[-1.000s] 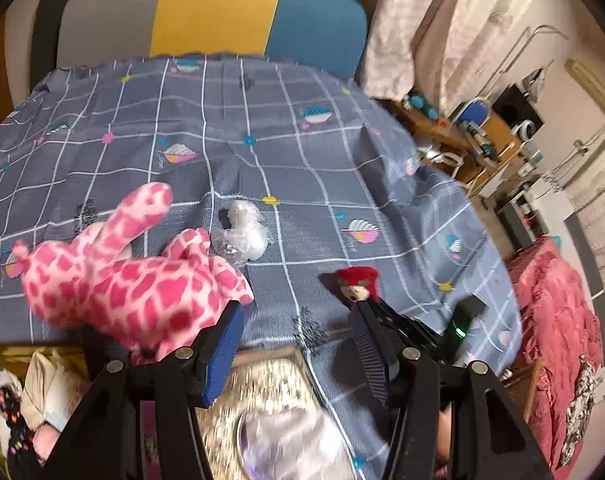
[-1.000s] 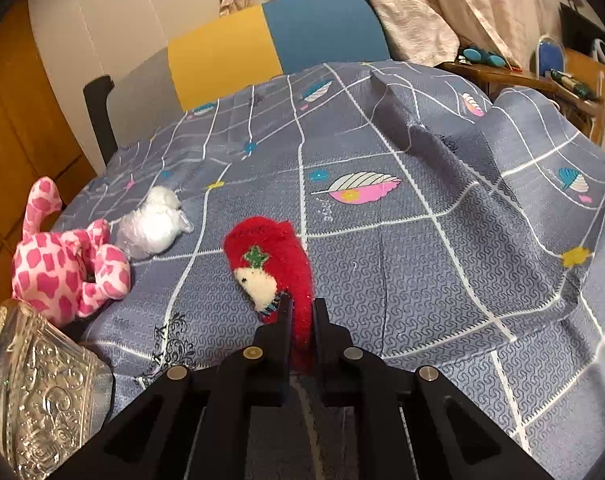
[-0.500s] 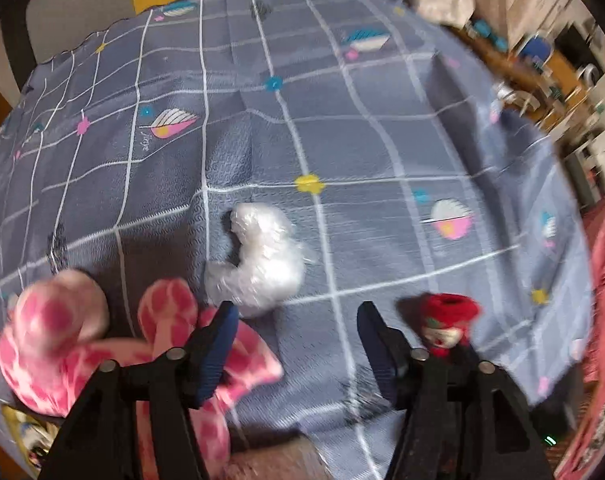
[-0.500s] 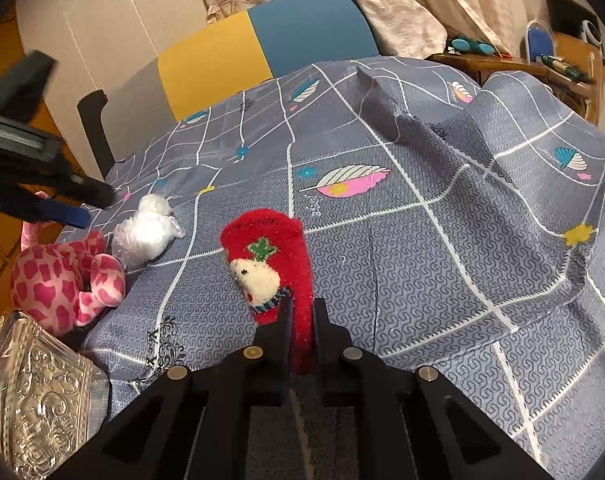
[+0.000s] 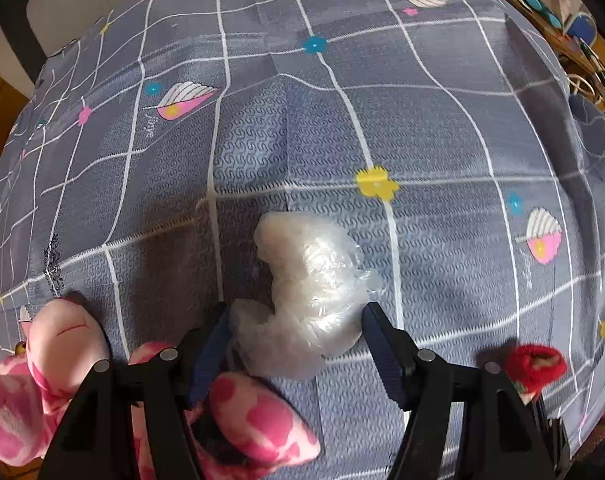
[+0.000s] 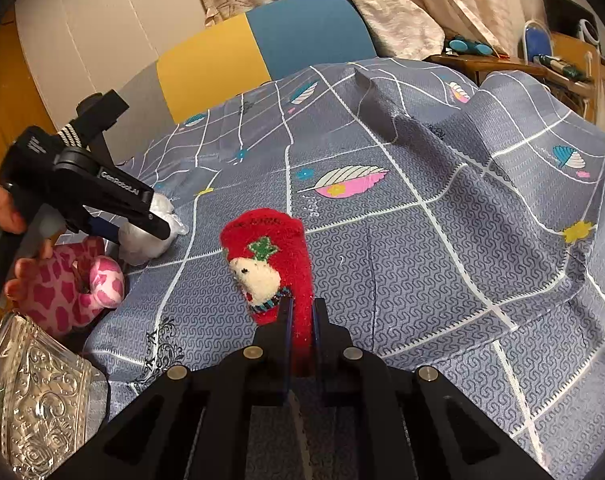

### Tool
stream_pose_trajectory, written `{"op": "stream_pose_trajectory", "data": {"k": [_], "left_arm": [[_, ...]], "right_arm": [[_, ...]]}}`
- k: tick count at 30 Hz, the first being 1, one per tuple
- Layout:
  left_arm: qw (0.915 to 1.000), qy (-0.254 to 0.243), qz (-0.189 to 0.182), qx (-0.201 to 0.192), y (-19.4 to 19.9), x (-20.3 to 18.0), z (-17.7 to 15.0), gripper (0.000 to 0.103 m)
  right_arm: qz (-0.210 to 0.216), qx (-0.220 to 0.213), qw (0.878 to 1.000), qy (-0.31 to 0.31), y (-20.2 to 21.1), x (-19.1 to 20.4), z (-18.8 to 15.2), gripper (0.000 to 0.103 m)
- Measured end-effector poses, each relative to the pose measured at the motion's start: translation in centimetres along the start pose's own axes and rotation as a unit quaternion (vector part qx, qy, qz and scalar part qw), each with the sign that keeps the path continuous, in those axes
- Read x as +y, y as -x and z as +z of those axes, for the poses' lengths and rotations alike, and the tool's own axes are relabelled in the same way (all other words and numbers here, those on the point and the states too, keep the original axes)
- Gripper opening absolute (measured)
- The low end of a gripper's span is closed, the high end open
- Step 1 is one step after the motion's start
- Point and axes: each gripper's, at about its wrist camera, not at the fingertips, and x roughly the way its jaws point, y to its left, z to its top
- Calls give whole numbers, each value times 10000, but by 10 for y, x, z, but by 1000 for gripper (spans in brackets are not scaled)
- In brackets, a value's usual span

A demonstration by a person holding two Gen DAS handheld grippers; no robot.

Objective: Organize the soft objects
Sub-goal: 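Grasp the plastic-wrapped white bundle with the left tool while the right tool holds the sock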

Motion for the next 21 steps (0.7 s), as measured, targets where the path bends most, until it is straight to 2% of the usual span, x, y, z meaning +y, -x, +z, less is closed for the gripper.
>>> {"op": "stream_pose_trajectory", "data": {"k": [1, 2, 3, 6, 9, 13, 16, 21], "left_arm": [[10000, 27, -52, 15, -1, 1, 1, 68], [9999, 38, -96, 52, -2, 1, 1, 60], [9998, 43, -157, 76, -3, 0, 2, 47], [9992, 92, -378, 12, 1, 4, -1, 37], [9988, 126, -432, -210, 14, 10, -7, 35], [9946, 312, -754, -638, 48, 22, -18, 34], [9891, 292, -1015, -1025, 82, 29, -35, 34], [9783, 273, -1521, -1382, 122, 43, -59, 34]], "right_arm": [[4, -1, 10000, -13, 0, 0, 0, 9], [5, -4, 10000, -29, 0, -1, 0, 9], [3, -5, 10000, -37, 0, -1, 0, 9], [-6, -14, 10000, -37, 0, -1, -1, 9], [-9, -33, 10000, -22, 0, 0, -1, 9], [-21, -178, 9998, 50, 5, 3, -2, 8], [-58, -356, 9992, 165, 13, 8, -3, 7], [-145, -519, 9982, 277, 20, 14, -2, 7]]}}
